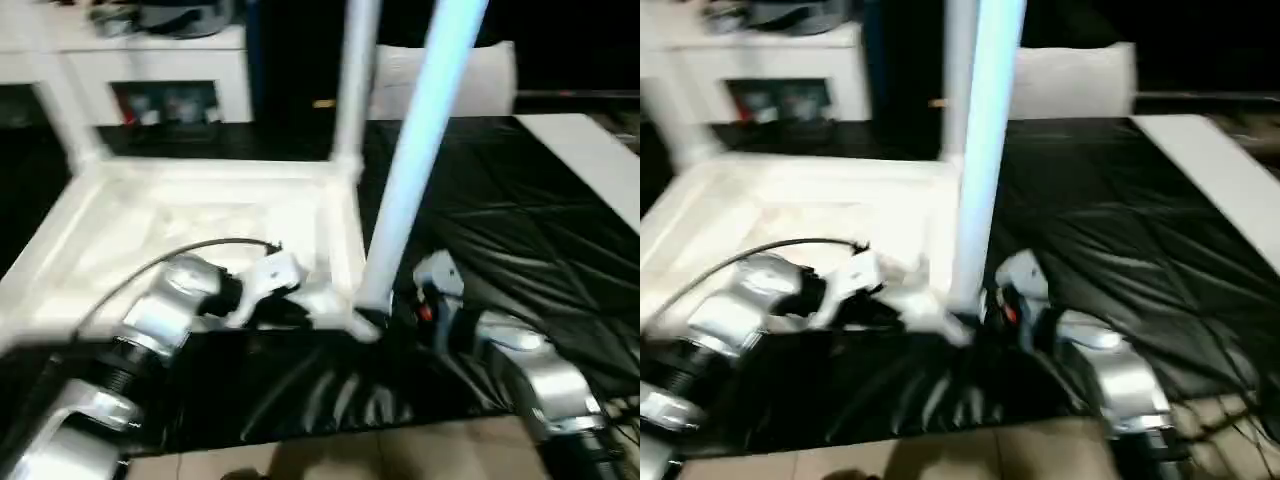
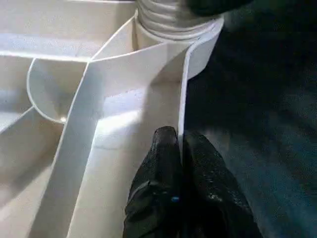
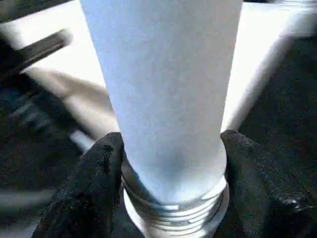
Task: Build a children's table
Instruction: Rotate leg to tighten
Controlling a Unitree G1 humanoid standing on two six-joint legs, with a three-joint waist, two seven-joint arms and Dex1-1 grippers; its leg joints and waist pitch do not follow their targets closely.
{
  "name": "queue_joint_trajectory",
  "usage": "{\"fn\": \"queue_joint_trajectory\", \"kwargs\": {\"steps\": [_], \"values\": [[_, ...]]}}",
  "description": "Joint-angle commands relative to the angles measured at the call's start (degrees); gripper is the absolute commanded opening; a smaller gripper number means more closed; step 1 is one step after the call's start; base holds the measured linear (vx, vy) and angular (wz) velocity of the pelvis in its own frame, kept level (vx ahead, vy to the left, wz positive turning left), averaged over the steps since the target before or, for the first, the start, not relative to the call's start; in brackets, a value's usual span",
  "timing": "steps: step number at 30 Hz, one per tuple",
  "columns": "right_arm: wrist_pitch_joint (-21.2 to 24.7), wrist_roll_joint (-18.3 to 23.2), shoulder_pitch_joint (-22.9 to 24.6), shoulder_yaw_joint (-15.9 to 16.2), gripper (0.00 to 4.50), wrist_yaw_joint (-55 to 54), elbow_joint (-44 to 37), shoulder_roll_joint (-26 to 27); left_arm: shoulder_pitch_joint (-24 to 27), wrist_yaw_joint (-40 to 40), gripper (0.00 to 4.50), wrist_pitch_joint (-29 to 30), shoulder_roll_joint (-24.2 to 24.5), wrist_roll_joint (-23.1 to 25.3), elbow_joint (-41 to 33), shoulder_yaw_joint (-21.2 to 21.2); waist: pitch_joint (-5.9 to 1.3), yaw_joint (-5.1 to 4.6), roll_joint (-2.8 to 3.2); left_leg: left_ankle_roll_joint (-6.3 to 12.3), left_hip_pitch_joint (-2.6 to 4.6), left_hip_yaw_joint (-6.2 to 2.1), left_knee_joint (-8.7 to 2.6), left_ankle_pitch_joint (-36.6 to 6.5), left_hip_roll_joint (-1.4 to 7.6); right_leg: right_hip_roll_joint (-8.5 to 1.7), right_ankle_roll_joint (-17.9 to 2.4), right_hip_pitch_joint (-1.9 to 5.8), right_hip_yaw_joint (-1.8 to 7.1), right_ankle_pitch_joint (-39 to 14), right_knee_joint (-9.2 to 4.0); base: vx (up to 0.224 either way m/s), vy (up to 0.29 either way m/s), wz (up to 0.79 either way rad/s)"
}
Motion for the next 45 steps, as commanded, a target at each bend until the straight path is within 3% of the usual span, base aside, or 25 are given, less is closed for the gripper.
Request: {"fn": "queue_joint_trajectory", "kwargs": {"steps": [1, 5, 6, 8, 10, 13, 14, 20, 22, 25, 28, 31, 34, 36, 39, 45], "values": [[4.4, 1.9, -1.6, 5.1, 2.70, -3.2, 3.8, 7.7, -1.8, 9.4, 0.00, 3.5, -7.6, -1.6, -1.4, 0.8, -1.88, -0.50, -0.05, -3.02, 0.56, -2.38, -5.30, -23.9, 3.12, -4.86, -6.8, 0.12, 2.39, -29.6, -6.49, 0.000, 0.000, 0.00], [6.0, 0.6, -5.6, 3.2, 2.70, -11.5, 9.4, 13.0, -4.0, 17.9, 0.00, 6.4, -12.8, -0.3, 0.0, 2.9, -2.03, -1.43, -0.05, -2.90, 0.26, -2.49, -5.47, -24.0, 2.98, -4.61, -7.4, 0.32, 2.01, -24.9, -6.54, 0.000, 0.000, 0.00], [6.3, -1.7, -7.2, 3.3, 2.70, -13.9, 11.4, 13.8, -4.6, 21.0, 0.00, 7.6, -14.2, 0.3, -0.1, 3.3, -2.13, -1.46, -0.26, -2.72, 0.43, -2.37, -5.40, -24.0, 2.96, -4.60, -7.7, 0.22, 2.07, -23.7, -6.55, 0.000, 0.000, 0.00], [5.4, -1.9, -8.4, 2.0, 2.70, -15.6, 13.4, 15.0, -4.8, 22.8, 0.00, 8.6, -15.0, 1.3, -0.7, 3.2, -2.09, -1.43, -0.27, -2.14, 0.71, -2.09, -5.21, -23.7, 2.80, -4.66, -8.1, -0.06, 2.31, -22.7, -6.67, 0.000, 0.000, 0.00], [5.0, -1.0, -8.7, 0.7, 3.26, -16.0, 14.1, 15.7, -4.8, 23.3, 0.00, 9.1, -15.2, 1.9, -1.2, 2.9, -2.16, -1.39, -0.35, -1.17, 0.55, -2.00, -5.12, -22.5, 2.78, -4.86, -8.3, 0.05, 2.52, -22.2, -6.77, 0.000, 0.000, 0.00], [3.6, -1.8, -7.7, 0.4, 3.50, -15.1, 12.5, 14.6, -3.0, 21.1, 0.00, 8.8, -13.6, 3.1, -3.8, 1.4, -2.43, -1.17, -0.28, -0.29, 0.05, -1.90, -5.25, -19.1, 3.01, -4.68, -8.6, 0.55, 2.55, -17.5, -6.28, 0.000, 0.000, 0.00], [3.3, -2.0, -7.4, 0.4, 3.76, -14.8, 12.3, 14.4, -2.7, 20.8, 0.00, 8.6, -13.3, 3.3, -4.1, 1.1, -2.45, -1.15, -0.34, -0.10, 0.06, -1.82, -5.24, -18.8, 3.05, -4.65, -8.6, 0.55, 2.54, -17.1, -6.32, 0.000, 0.000, 0.00], [-2.1, -3.9, -2.9, -0.1, 4.16, -12.2, 7.1, 8.9, -0.5, 15.6, 0.00, 3.2, -8.1, 3.3, -4.5, -0.9, -2.89, -0.43, -0.43, 1.28, -0.22, -1.33, -4.82, -13.8, 2.89, -4.55, -9.6, 0.85, 2.64, -11.4, -5.97, 0.000, 0.000, 0.00], [-3.3, -3.2, -1.6, -0.8, 4.29, -10.4, 5.5, 7.7, -0.2, 13.8, 0.00, 1.4, -7.0, 3.0, -4.3, -1.0, -3.46, -0.33, -0.42, 2.01, -0.53, -1.15, -4.35, -9.9, 2.99, -4.54, -10.9, 1.21, 2.58, -4.9, -5.13, 0.000, 0.000, 0.00], [-6.1, -1.6, 1.7, -1.8, 4.45, -3.9, 0.5, 2.8, 0.8, 7.0, 0.00, -4.2, -3.6, 1.5, -4.6, -1.6, -3.42, -0.05, -0.29, 4.40, -0.69, -1.06, -4.01, -7.2, 3.01, -4.28, -12.3, 1.40, 2.35, 2.1, -4.58, 0.000, 0.000, 0.00], [-7.7, -1.8, 3.3, -1.4, 4.45, 0.2, -1.9, -1.3, 1.1, 2.7, 0.00, -5.9, -2.0, -0.3, -5.2, -1.7, -3.31, -0.01, -0.36, 4.63, -0.52, -0.95, -4.01, -8.4, 3.09, -4.31, -13.1, 1.38, 2.24, -0.3, -4.69, 0.000, 0.000, 0.00], [-8.4, 1.4, 4.8, -2.5, 4.45, 7.9, -5.6, -7.0, 0.7, -3.1, 0.00, -9.7, 1.4, -0.7, -3.8, -3.5, -3.09, 0.44, -0.31, 4.40, -0.26, -0.95, -4.22, -10.5, 3.41, -4.29, -12.7, 1.19, 2.35, -4.3, -4.95, 0.000, 0.000, 0.00], [-8.5, 2.4, 5.0, -2.1, 4.45, 13.0, -6.3, -10.2, 0.3, -6.8, 0.00, -11.2, 2.6, -1.7, -2.8, -3.8, -3.06, 0.67, -0.34, 3.95, -0.19, -0.86, -4.20, -10.5, 3.46, -4.36, -13.1, 0.97, 2.34, -3.7, -4.77, 0.000, 0.000, 0.00], [-8.1, 3.0, 4.9, -1.7, 4.45, 15.6, -6.5, -11.8, 0.0, -9.0, 0.00, -12.0, 3.4, -2.1, -2.4, -4.1, -3.12, 0.82, -0.48, 4.09, -0.23, -0.89, -4.09, -10.5, 3.40, -4.50, -13.2, 1.21, 2.31, -4.1, -4.76, 0.000, 0.000, 0.00], [-10.1, 2.3, 3.8, 1.2, 4.45, 21.2, -5.5, -15.2, -0.7, -14.7, 0.00, -15.0, 5.9, -1.7, -0.9, -6.0, -3.19, 0.88, -0.30, 4.36, -0.30, -0.87, -3.96, -9.8, 3.31, -4.50, -13.4, 1.25, 2.27, -3.6, -4.71, 0.000, 0.000, 0.00], [-12.1, 1.6, 1.4, 5.1, 4.45, 27.8, -3.1, -17.1, -1.8, -20.0, 0.00, -18.2, 7.3, -1.5, 0.3, -8.4, -3.38, 1.05, -0.37, 4.55, -0.16, -0.87, -3.83, -9.4, 3.50, -4.48, -14.8, 1.23, 2.12, -2.5, -4.30, 0.000, 0.000, 0.00]]}}
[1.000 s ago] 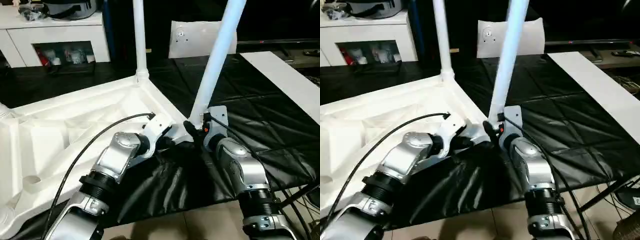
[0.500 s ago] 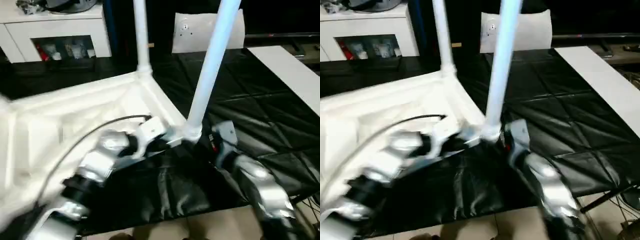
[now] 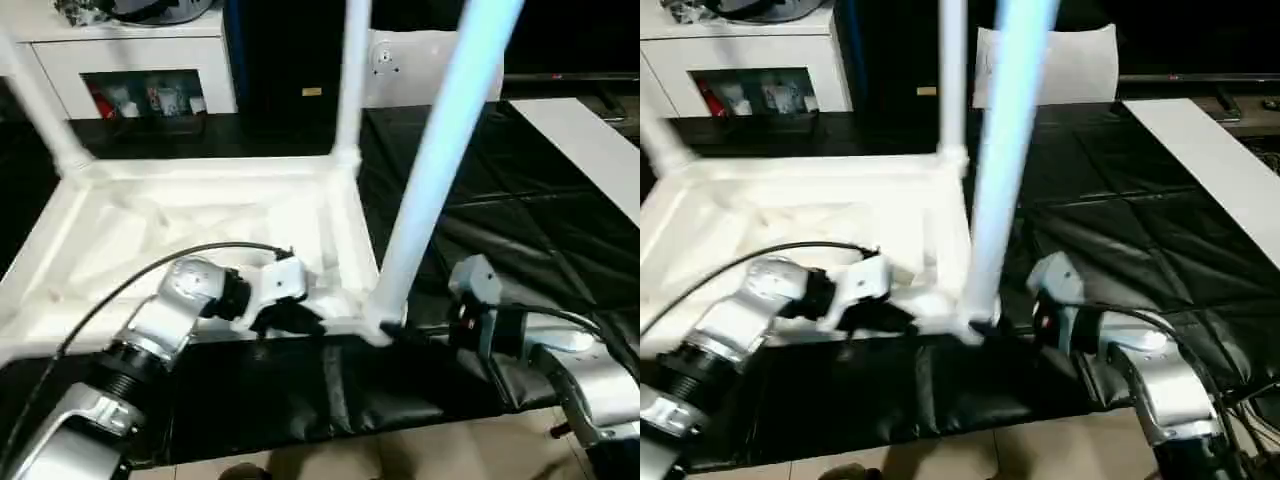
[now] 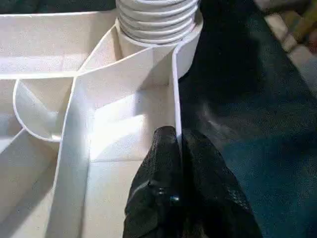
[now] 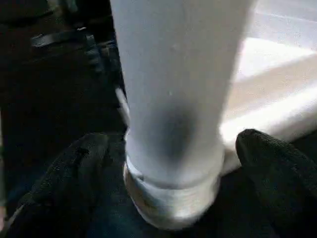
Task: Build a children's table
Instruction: Rotate leg to tighten
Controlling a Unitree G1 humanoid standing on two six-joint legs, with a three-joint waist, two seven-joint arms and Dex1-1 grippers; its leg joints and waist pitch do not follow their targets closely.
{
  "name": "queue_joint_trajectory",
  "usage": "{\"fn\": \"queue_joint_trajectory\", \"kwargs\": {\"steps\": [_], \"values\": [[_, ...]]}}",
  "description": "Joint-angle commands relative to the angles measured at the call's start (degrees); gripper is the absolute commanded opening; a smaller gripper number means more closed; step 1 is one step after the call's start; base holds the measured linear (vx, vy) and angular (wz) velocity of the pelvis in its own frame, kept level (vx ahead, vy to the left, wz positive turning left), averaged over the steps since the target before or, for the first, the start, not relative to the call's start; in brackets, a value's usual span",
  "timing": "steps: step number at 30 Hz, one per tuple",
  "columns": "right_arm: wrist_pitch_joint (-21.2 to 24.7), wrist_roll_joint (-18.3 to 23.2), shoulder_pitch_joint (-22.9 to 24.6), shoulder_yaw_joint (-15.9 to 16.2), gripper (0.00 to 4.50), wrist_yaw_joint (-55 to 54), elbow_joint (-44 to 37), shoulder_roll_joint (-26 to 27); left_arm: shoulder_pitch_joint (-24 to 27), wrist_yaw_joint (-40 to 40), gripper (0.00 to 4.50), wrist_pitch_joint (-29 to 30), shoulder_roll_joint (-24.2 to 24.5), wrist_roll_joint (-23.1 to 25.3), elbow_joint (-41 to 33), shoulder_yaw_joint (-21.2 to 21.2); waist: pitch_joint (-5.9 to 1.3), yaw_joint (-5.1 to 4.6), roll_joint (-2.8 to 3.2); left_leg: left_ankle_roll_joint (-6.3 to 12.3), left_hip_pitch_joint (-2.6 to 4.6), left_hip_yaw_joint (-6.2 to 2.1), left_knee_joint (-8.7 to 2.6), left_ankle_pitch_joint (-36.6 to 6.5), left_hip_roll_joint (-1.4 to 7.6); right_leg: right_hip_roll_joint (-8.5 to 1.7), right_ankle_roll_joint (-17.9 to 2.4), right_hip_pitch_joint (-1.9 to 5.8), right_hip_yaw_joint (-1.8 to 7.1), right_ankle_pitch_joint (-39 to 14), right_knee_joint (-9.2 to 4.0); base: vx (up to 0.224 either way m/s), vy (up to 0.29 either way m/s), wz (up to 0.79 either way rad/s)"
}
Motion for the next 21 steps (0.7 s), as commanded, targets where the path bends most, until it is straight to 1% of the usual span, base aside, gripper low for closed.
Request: {"fn": "queue_joint_trajectory", "kwargs": {"steps": [1, 2, 3, 5, 6, 7, 10, 12, 13, 17, 18, 19, 21], "values": [[-0.9, -0.4, -1.8, 1.7, 4.30, 4.1, 1.3, -1.2, -1.4, -4.8, 0.00, -2.8, -0.1, 1.0, 0.0, -3.6, -3.48, -0.07, -0.03, 4.48, 0.92, -0.88, -3.53, -9.3, 3.55, -4.04, -15.3, 2.38, 2.54, -3.3, -3.77, 0.000, 0.000, 0.00], [-1.0, -0.5, -2.1, 2.0, 4.19, 4.7, 1.5, -1.3, -1.5, -5.1, 0.00, -3.0, -0.1, 1.1, 0.1, -3.7, -3.49, 0.10, -0.07, 4.54, 0.99, -0.86, -3.50, -9.4, 3.60, -4.05, -15.4, 2.38, 2.53, -3.2, -3.78, 0.000, 0.000, 0.00], [-1.4, -0.8, -2.8, 2.8, 4.12, 6.0, 2.4, -1.6, -2.0, -5.9, 0.00, -3.9, 0.0, 1.3, 0.7, -4.1, -3.55, 0.27, -0.11, 4.50, 0.89, -0.86, -3.46, -8.8, 3.68, -4.11, -15.7, 2.50, 2.55, -2.3, -3.53, 0.000, 0.000, 0.00], [-1.8, -1.1, -3.2, 3.3, 4.00, 6.5, 2.9, -1.7, -2.1, -6.2, 0.00, -4.3, 0.1, 1.5, 0.8, -4.3, -3.57, 0.70, -0.06, 4.56, 1.00, -0.80, -3.39, -8.6, 3.71, -4.18, -15.8, 2.43, 2.56, -1.8, -3.49, 0.000, 0.000, 0.00], [-2.2, -1.3, -3.6, 3.6, 4.00, 7.0, 3.6, -1.8, -2.3, -6.6, 0.00, -4.8, 0.1, 1.5, 1.1, -4.4, -3.58, 0.88, -0.25, 4.53, 1.03, -0.75, -3.38, -8.9, 3.70, -4.20, -15.9, 2.43, 2.55, -2.2, -3.49, 0.000, 0.000, 0.00], [-2.6, -1.3, -4.3, 4.1, 3.74, 7.8, 4.5, -1.9, -2.6, -7.2, 0.00, -5.2, 0.2, 1.6, 1.4, -4.7, -3.57, 1.02, -0.32, 4.40, 1.04, -0.76, -3.37, -9.2, 3.68, -4.23, -15.9, 2.40, 2.52, -2.8, -3.52, 0.000, 0.000, 0.00], [-2.8, -1.2, -5.4, 5.0, 3.60, 9.6, 5.7, -2.0, -3.0, -8.0, 0.00, -6.1, 0.4, 1.7, 2.0, -5.0, -3.55, 1.02, -0.33, 4.03, 0.91, -0.80, -3.37, -9.5, 3.63, -4.32, -15.6, 2.49, 2.51, -3.9, -3.51, 0.000, 0.000, 0.00], [-2.9, -1.0, -6.1, 5.5, 3.33, 10.9, 6.4, -2.1, -3.3, -8.3, 0.00, -6.7, 0.5, 1.7, 2.5, -5.2, -3.60, 1.13, -0.45, 3.92, 0.88, -0.80, -3.31, -9.4, 3.62, -4.37, -15.4, 2.53, 2.54, -4.6, -3.50, 0.000, 0.000, 0.00], [-2.9, -1.0, -6.2, 5.6, 3.33, 11.1, 6.6, -2.2, -3.3, -8.3, 0.00, -6.8, 0.5, 1.7, 2.6, -5.2, -3.60, 1.20, -0.43, 4.00, 0.85, -0.78, -3.29, -9.1, 3.62, -4.33, -15.3, 2.51, 2.53, -4.3, -3.48, 0.000, 0.000, 0.00], [-3.3, -1.0, -6.9, 6.0, 2.90, 12.3, 7.4, -2.3, -3.5, -8.5, 0.00, -7.5, 0.4, 1.7, 3.3, -5.2, -3.74, 1.22, -0.46, 4.45, 0.86, -0.76, -3.17, -8.2, 3.64, -4.29, -15.7, 2.48, 2.44, -2.9, -3.25, 0.000, 0.000, 0.00], [-3.4, -0.9, -7.1, 6.1, 2.90, 12.5, 7.7, -2.3, -3.6, -8.5, 0.00, -7.6, 0.4, 1.7, 3.4, -5.2, -3.69, 1.19, -0.63, 4.50, 0.88, -0.73, -3.17, -8.3, 3.64, -4.25, -15.7, 2.45, 2.45, -3.1, -3.31, 0.000, 0.000, 0.00], [-3.4, -0.9, -7.2, 6.2, 2.84, 12.7, 7.8, -2.3, -3.6, -8.5, 0.00, -7.7, 0.4, 1.7, 3.5, -5.2, -3.69, 1.25, -0.50, 4.43, 0.92, -0.74, -3.17, -8.5, 3.64, -4.30, -15.6, 2.43, 2.46, -3.7, -3.34, 0.000, 0.000, 0.00], [-3.3, -0.8, -7.3, 6.4, 2.77, 12.9, 8.0, -2.2, -3.5, -8.3, 0.00, -7.8, 0.4, 1.7, 3.8, -5.1, -3.70, 1.23, -0.52, 4.24, 0.91, -0.77, -3.19, -8.7, 3.66, -4.31, -15.5, 2.46, 2.47, -4.0, -3.35, 0.000, 0.000, 0.00]]}}
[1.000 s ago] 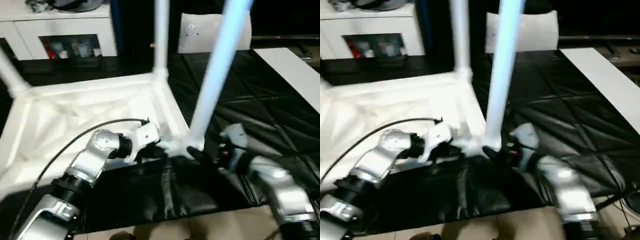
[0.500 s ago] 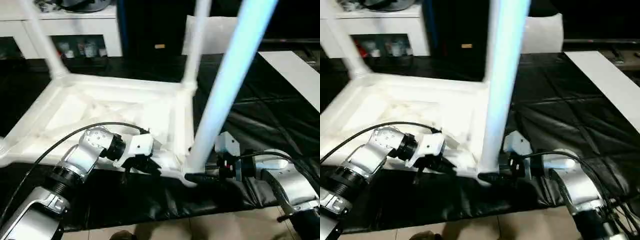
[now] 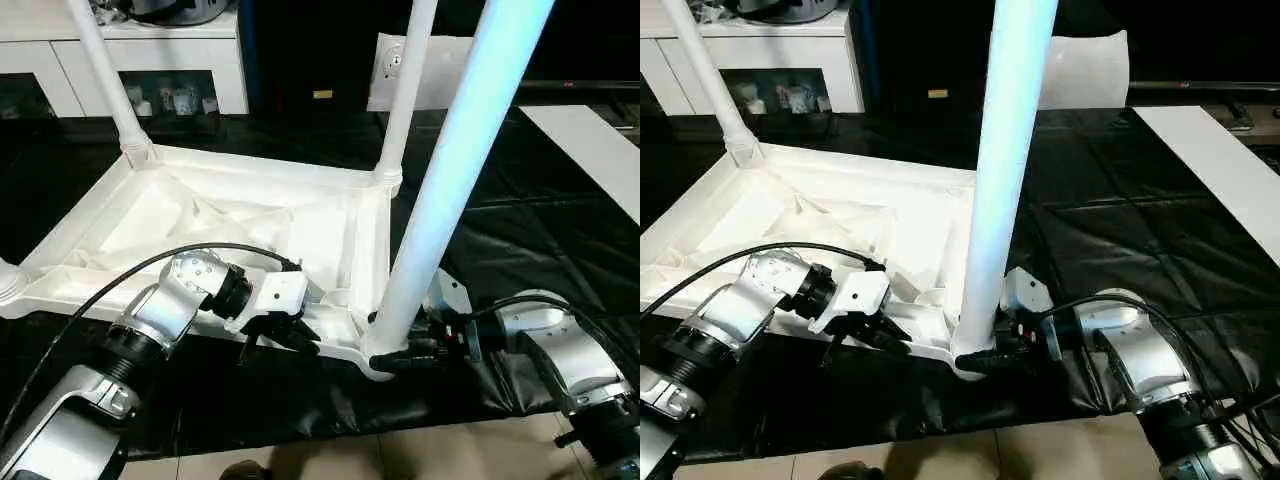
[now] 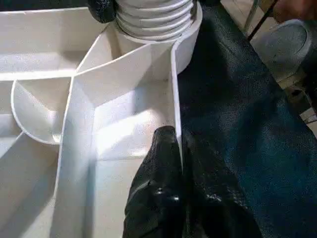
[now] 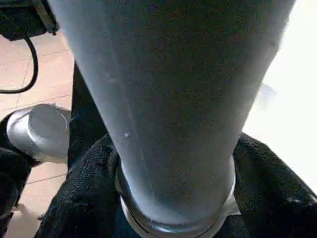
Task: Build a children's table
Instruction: Rotate leg to tighten
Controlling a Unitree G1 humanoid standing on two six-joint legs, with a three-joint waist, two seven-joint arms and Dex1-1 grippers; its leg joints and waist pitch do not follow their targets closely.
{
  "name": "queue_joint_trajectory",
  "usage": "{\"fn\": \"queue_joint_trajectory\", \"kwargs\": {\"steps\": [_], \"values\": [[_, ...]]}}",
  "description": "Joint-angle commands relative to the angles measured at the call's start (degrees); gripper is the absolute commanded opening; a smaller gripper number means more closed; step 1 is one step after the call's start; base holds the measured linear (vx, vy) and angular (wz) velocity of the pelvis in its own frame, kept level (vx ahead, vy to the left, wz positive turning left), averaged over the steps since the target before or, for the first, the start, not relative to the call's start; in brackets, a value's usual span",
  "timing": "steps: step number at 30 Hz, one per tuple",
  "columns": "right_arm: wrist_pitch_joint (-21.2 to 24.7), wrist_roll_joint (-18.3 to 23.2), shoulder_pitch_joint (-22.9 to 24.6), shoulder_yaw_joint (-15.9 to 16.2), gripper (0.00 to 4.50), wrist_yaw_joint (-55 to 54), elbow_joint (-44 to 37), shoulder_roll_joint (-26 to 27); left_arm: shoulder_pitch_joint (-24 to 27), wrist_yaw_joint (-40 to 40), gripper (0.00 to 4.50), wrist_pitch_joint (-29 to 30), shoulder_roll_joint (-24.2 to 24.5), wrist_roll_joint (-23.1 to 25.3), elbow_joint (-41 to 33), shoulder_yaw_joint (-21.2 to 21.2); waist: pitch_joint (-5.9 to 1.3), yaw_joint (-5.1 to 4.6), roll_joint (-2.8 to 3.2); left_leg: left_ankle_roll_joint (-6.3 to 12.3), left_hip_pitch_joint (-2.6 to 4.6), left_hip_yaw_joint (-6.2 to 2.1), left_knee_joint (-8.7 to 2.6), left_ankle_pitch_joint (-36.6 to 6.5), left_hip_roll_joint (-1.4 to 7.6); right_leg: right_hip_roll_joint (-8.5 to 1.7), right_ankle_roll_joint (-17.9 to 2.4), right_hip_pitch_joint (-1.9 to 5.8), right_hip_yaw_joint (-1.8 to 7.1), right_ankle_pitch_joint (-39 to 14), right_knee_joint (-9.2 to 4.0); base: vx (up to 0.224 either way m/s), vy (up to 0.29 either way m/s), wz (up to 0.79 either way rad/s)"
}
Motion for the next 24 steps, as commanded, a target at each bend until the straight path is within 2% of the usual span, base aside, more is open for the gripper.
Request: {"fn": "queue_joint_trajectory", "kwargs": {"steps": [1, 5, 6, 8, 11, 12, 13, 14, 15, 16, 17, 18, 20, 22, 23, 24], "values": [[0.0, -0.2, -0.7, 0.3, 2.77, 0.7, 0.3, -0.7, -0.6, -2.5, 0.00, -1.3, -0.3, 1.0, 0.1, -2.1, -3.67, -0.21, -0.49, 4.10, 0.90, -0.77, -3.71, -8.5, 3.60, -4.24, -15.4, 2.38, 2.48, -4.0, -3.64, 0.000, 0.000, 0.00], [3.4, 1.7, 0.6, -0.3, 2.74, -0.5, -1.6, 0.8, 0.0, 0.1, 0.00, 1.2, -1.5, -0.4, -0.3, -0.2, -3.73, -0.16, -0.46, 4.43, 0.91, -0.74, -3.62, -7.9, 3.58, -4.17, -15.6, 2.36, 2.45, -3.3, -3.54, 0.000, 0.000, 0.00], [4.4, 2.2, 1.0, -0.4, 2.74, -1.1, -2.3, 1.3, 0.1, 0.9, 0.00, 2.1, -1.9, -0.8, -0.6, 0.3, -3.66, -0.16, -0.28, 4.32, 0.95, -0.73, -3.65, -8.2, 3.60, -4.16, -15.7, 2.32, 2.46, -3.4, -3.62, 0.000, 0.000, 0.00], [6.3, 2.9, 2.6, -0.7, 2.74, -4.5, -3.9, 3.4, 0.7, 3.7, 0.00, 4.6, -3.0, -1.3, -1.6, 1.3, -3.54, -0.22, -0.29, 3.88, 0.91, -0.71, -3.73, -9.3, 3.57, -4.18, -15.6, 2.26, 2.52, -4.8, -3.72, 0.000, 0.000, 0.00], [7.5, 2.0, 4.3, -1.0, 2.73, -11.5, -4.9, 7.4, 1.3, 8.8, 0.00, 7.9, -4.7, -0.8, -2.4, 2.5, -3.06, -0.47, -0.21, 1.84, 0.98, -0.98, -4.30, -13.0, 3.50, -4.36, -14.0, 2.08, 2.60, -11.7, -4.47, 0.000, 0.000, 0.00], [8.6, 1.1, 4.8, -1.2, 2.72, -15.7, -4.9, 9.9, 1.6, 11.8, 0.00, 10.3, -6.1, -0.9, -2.9, 3.4, -2.86, -0.76, -0.35, 0.67, 1.14, -1.09, -4.49, -15.6, 3.34, -4.38, -12.6, 1.99, 2.59, -17.0, -4.96, 0.000, 0.000, 0.00], [8.6, 1.1, 4.8, -1.2, 2.72, -15.7, -4.9, 9.9, 1.6, 11.8, 0.00, 10.3, -6.1, -0.9, -2.9, 3.4, -2.56, -0.93, -0.17, -0.27, 1.38, -1.21, -4.59, -17.7, 3.25, -4.44, -11.2, 1.61, 2.65, -22.0, -5.48, 0.000, 0.000, 0.00], [11.0, 0.0, 4.5, -1.7, 2.72, -22.5, -4.0, 14.2, 2.0, 16.4, 0.00, 14.5, -8.9, -1.7, -4.2, 5.1, -2.52, -1.11, -0.23, -0.78, 1.39, -1.36, -4.69, -18.3, 3.25, -4.50, -10.5, 1.60, 2.64, -23.8, -5.60, 0.000, 0.000, 0.00], [13.6, -0.1, 4.0, -2.0, 2.72, -25.6, -3.4, 16.5, 2.1, 19.2, 0.00, 16.6, -10.6, -1.8, -5.3, 5.8, -2.35, -1.56, 0.06, -1.81, 1.36, -1.57, -4.91, -19.3, 3.20, -4.41, -9.9, 1.33, 2.60, -25.7, -5.63, 0.000, 0.000, 0.00], [14.4, -0.5, 3.4, -2.1, 2.72, -27.6, -2.7, 17.9, 2.2, 21.0, 0.00, 18.1, -11.7, -1.6, -5.8, 6.3, -2.32, -2.14, -0.23, -2.25, 1.33, -1.82, -4.96, -20.8, 3.04, -4.42, -8.6, 1.32, 2.41, -28.4, -6.02, 0.000, 0.000, 0.00], [14.6, -0.9, 2.7, -2.8, 2.71, -30.3, -1.5, 19.7, 2.2, 23.1, 0.00, 19.9, -13.0, -1.5, -6.4, 6.7, -2.30, -2.36, -0.04, -2.47, 1.36, -1.96, -4.99, -21.3, 3.02, -4.48, -8.2, 1.29, 2.37, -29.2, -6.04, 0.000, 0.000, 0.00], [14.6, -1.2, 2.2, -3.2, 2.70, -32.2, -0.7, 20.9, 2.2, 24.5, 0.00, 21.0, -13.8, -1.4, -6.7, 7.1, -2.35, -2.99, -0.03, -2.58, 1.18, -2.09, -5.07, -21.8, 3.01, -4.47, -7.9, 1.30, 2.28, -29.4, -6.15, 0.000, 0.000, 0.00], [16.2, -1.9, 0.3, -5.0, 2.70, -38.6, 1.9, 25.1, 1.5, 30.5, 0.00, 23.9, -17.0, -0.5, -6.7, 8.4, -2.51, -3.76, 0.12, -2.51, 1.07, -2.13, -5.11, -21.8, 3.02, -4.29, -8.1, 1.19, 2.31, -27.3, -6.11, 0.000, 0.000, 0.00], [17.1, -2.7, -0.6, -5.7, 2.70, -42.2, 3.0, 27.0, 1.0, 33.7, 0.00, 25.5, -18.6, 0.2, -6.7, 9.0, -2.56, -4.05, 0.05, -2.13, 1.21, -1.94, -4.99, -21.9, 2.87, -4.09, -8.5, 0.99, 2.40, -25.0, -6.33, 0.000, 0.000, 0.00], [17.8, -3.9, -1.5, -5.9, 2.70, -45.4, 3.7, 28.7, 0.3, 38.0, 0.00, 27.3, -20.8, 0.9, -6.7, 10.2, -2.56, -3.93, 0.29, -1.98, 1.38, -1.90, -4.97, -21.9, 2.89, -4.12, -8.7, 0.89, 2.48, -24.3, -6.33, 0.000, 0.000, 0.00], [17.8, -3.9, -1.5, -5.9, 2.70, -45.4, 3.7, 28.7, 0.3, 38.0, 0.00, 27.3, -20.8, 0.9, -6.7, 10.2, -2.51, -4.01, 0.12, -1.67, 1.46, -1.68, -4.88, -21.7, 2.79, -4.00, -9.1, 0.70, 2.63, -23.5, -6.45, 0.000, 0.000, 0.00]]}}
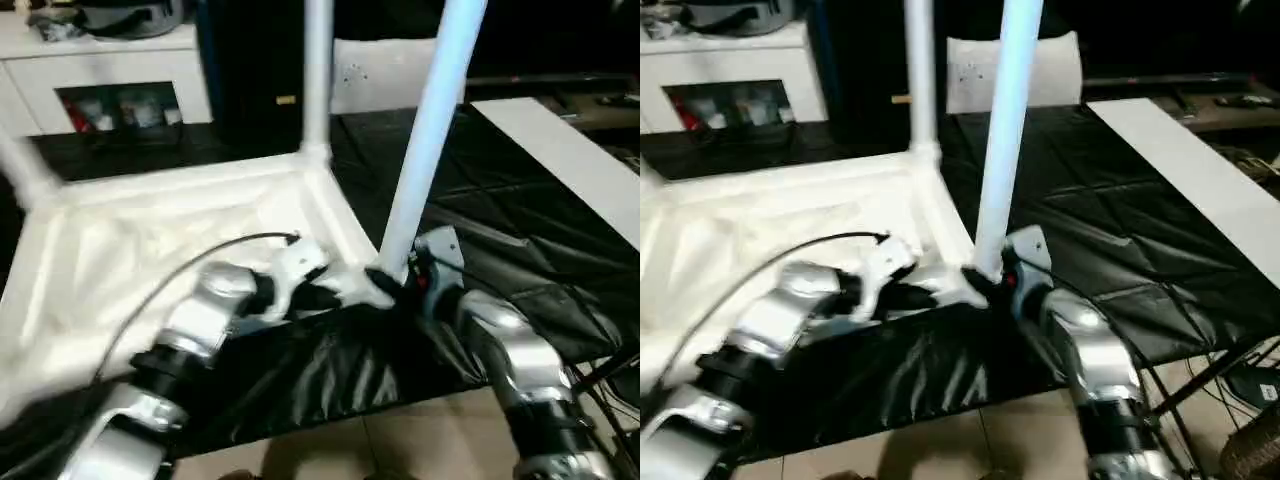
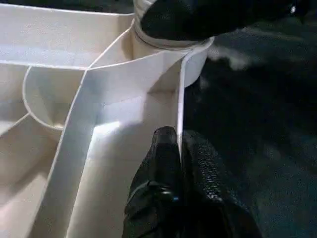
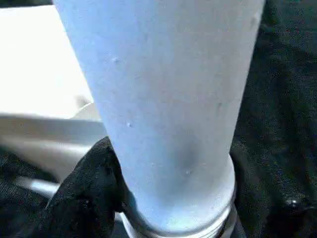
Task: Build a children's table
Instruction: Rotate leg to tighten
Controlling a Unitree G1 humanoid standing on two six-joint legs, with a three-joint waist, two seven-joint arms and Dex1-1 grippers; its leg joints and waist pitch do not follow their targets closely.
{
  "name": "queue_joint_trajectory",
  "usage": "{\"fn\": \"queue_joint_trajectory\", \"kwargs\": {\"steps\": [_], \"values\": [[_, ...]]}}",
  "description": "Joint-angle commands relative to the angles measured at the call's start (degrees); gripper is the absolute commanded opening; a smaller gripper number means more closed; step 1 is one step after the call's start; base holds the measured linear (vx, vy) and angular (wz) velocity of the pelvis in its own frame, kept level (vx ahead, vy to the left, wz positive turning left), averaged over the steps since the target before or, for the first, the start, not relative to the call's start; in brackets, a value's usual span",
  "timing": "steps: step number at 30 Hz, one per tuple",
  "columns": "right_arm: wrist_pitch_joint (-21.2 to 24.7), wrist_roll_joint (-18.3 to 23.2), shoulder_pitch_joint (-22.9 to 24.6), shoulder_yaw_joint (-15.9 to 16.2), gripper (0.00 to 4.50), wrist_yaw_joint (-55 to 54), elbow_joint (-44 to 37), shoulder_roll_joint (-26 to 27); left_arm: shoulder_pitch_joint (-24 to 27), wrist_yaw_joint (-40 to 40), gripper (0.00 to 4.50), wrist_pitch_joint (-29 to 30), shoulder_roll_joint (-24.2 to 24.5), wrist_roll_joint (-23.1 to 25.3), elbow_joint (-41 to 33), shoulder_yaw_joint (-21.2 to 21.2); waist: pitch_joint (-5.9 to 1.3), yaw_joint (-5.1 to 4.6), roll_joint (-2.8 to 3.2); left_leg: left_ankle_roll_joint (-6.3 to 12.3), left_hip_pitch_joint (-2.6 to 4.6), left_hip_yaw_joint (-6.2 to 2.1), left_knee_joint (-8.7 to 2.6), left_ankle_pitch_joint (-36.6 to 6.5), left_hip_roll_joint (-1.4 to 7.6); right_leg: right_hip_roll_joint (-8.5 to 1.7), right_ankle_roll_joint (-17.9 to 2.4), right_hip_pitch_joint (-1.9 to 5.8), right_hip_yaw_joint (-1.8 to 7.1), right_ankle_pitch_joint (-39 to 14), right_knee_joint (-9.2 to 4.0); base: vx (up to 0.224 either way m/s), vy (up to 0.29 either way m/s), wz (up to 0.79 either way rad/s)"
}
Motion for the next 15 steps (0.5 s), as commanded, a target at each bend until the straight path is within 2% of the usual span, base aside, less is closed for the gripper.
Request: {"fn": "queue_joint_trajectory", "kwargs": {"steps": [1, 3, 5, 6, 8, 10, 15], "values": [[3.1, 1.7, 0.0, 8.5, 2.70, 2.5, 1.0, 6.1, -3.0, 6.7, 0.00, 0.2, -5.3, -0.6, -2.7, 0.0, -2.54, 0.19, -0.23, -0.95, 1.03, -1.65, -4.91, -20.8, 2.91, -4.01, -9.0, 0.92, 2.45, -23.1, -5.92, 0.000, 0.000, 0.00], [3.1, 0.0, -0.1, 9.2, 2.70, 1.6, 0.8, 6.5, -2.9, 7.9, 0.00, 0.9, -5.5, 1.5, -3.6, -0.8, -2.55, 0.43, -0.04, -0.58, 0.83, -1.58, -4.96, -19.6, 3.00, -3.98, -8.9, 1.00, 2.51, -21.7, -5.82, 0.000, 0.000, 0.00], [2.9, 0.4, 0.3, 8.6, 3.26, 1.6, 0.3, 6.7, -2.7, 7.5, 0.00, 0.9, -4.8, 2.3, -4.3, -1.7, -2.62, 0.53, -0.08, -0.23, 0.69, -1.57, -5.06, -19.0, 3.05, -3.96, -8.8, 1.14, 2.53, -20.4, -5.74, 0.000, 0.000, 0.00], [2.9, 0.7, 0.5, 8.1, 3.40, 1.6, 0.1, 6.9, -2.6, 7.5, 0.00, 1.0, -4.6, 2.3, -4.5, -1.9, -2.58, 0.55, 0.06, -0.17, 0.69, -1.56, -5.08, -19.0, 3.06, -3.94, -8.9, 1.11, 2.54, -20.1, -5.73, 0.000, 0.000, 0.00], [2.7, 1.4, 1.3, 7.2, 3.47, 1.8, -0.8, 6.6, -2.2, 6.5, 0.00, 0.5, -3.4, 2.4, -4.9, -2.3, -2.60, 0.62, 0.00, -0.09, 0.64, -1.48, -5.07, -18.8, 3.05, -3.92, -8.9, 1.14, 2.58, -19.5, -5.74, 0.000, 0.000, 0.00], [2.3, 1.5, 1.9, 6.9, 3.74, 2.0, -1.5, 6.1, -2.0, 5.8, 0.00, 0.1, -2.7, 2.4, -5.1, -2.4, -2.67, 0.68, -0.01, -0.05, 0.49, -1.48, -5.14, -17.9, 3.05, -3.89, -9.0, 1.27, 2.59, -18.2, -5.56, 0.000, 0.000, 0.00], [1.5, 1.7, 3.0, 6.8, 3.84, 3.1, -2.7, 5.0, -1.4, 4.2, 0.00, -0.5, -1.6, 2.0, -5.5, -2.5, -2.64, 0.68, 0.12, -0.01, 0.49, -1.40, -5.23, -17.5, 3.12, -3.83, -9.7, 1.30, 2.59, -16.3, -5.45, 0.000, 0.000, 0.00]]}}
